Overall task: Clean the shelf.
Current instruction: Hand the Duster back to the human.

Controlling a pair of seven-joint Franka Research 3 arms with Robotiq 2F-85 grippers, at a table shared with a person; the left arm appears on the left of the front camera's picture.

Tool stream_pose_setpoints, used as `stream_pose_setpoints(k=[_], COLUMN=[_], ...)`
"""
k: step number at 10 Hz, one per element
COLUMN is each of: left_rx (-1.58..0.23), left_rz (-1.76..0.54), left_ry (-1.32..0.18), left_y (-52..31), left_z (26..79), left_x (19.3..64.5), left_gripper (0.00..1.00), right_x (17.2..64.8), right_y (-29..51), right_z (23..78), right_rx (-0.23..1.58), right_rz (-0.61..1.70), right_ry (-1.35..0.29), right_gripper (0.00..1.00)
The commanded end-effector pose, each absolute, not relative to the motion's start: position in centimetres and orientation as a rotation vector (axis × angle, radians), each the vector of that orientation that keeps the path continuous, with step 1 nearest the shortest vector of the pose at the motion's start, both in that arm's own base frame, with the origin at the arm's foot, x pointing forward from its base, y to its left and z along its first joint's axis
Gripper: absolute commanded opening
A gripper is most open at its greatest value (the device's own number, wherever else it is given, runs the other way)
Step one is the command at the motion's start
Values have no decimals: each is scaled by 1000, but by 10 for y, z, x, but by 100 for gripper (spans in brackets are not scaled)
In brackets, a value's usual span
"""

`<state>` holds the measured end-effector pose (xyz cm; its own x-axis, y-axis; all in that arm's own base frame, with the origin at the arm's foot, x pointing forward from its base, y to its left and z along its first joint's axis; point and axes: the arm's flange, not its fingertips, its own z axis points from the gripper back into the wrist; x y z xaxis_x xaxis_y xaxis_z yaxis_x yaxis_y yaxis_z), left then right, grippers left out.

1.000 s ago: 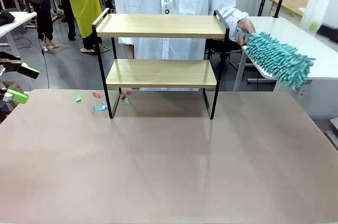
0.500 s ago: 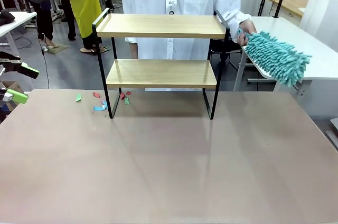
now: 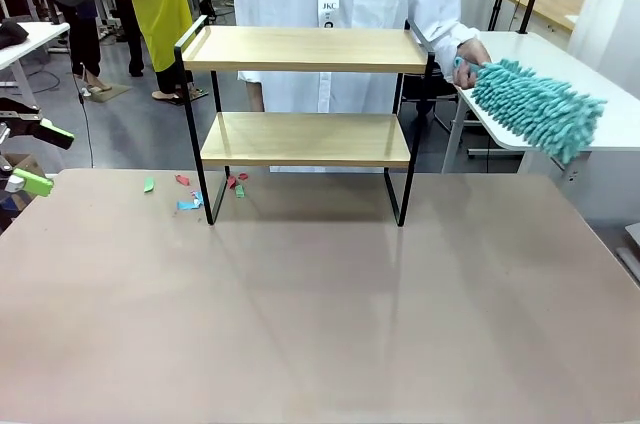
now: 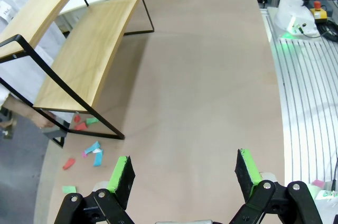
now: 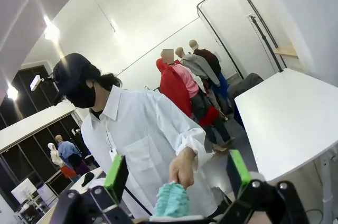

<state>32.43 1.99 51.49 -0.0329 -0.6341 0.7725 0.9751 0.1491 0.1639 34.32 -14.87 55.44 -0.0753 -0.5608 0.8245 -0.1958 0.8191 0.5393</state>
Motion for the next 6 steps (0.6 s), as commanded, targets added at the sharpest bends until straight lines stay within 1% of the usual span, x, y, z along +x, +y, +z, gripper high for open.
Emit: stream_pose_setpoints(k=[1, 6], left_rx=[-528, -528], left_rz=[-1397, -1397], left_ry=[-884, -884], left_y=[20, 20], left_z=[515, 515], left_x=[326, 326], left_gripper=[100, 100], right_x=[341, 341], right_y=[-150, -150], right_z=[554, 554], right_rx=[602, 602], right_rz=[-342, -342], right_ry=[-1650, -1650], right_gripper=[100, 100])
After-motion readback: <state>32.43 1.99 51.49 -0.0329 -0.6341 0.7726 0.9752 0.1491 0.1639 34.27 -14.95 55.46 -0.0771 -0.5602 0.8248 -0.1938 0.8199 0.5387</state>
